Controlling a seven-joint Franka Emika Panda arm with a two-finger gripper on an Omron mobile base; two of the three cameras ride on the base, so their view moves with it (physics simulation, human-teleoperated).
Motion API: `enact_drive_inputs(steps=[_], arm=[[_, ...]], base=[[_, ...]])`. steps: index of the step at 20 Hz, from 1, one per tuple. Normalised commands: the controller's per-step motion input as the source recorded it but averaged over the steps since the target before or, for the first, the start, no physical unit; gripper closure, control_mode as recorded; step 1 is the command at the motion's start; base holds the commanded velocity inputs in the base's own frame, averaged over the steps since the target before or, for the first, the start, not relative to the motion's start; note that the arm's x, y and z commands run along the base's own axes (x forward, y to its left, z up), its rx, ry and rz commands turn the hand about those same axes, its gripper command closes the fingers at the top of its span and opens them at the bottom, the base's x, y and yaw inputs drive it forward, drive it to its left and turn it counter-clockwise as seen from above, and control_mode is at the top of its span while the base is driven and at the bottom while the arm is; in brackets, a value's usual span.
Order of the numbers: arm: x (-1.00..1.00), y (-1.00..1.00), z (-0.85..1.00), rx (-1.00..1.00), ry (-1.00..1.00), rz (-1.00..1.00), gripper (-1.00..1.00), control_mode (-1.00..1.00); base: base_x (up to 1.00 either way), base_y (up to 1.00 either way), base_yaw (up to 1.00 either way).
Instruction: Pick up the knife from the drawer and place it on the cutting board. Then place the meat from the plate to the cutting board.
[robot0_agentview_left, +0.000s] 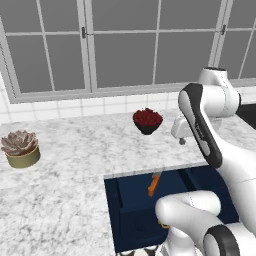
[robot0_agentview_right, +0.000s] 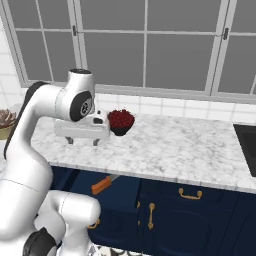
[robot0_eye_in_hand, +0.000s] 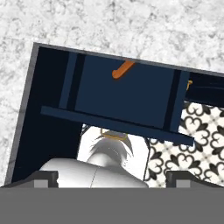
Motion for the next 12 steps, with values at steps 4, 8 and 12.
enact_drive_inputs(steps=[4,8,12], arm=[[-0.41,-0.03,-0.05,0.0,0.01,0.05,-1.0,-1.0],[-0.33,0.0,-0.17,0.0,0.04,0.05,-1.0,-1.0],[-0.07,0.0,-0.05,0.0,0.02,0.01,-1.0,1.0]], base=[[0.0,0.0,0.0],[0.0,0.0,0.0],[0.0,0.0,0.0]])
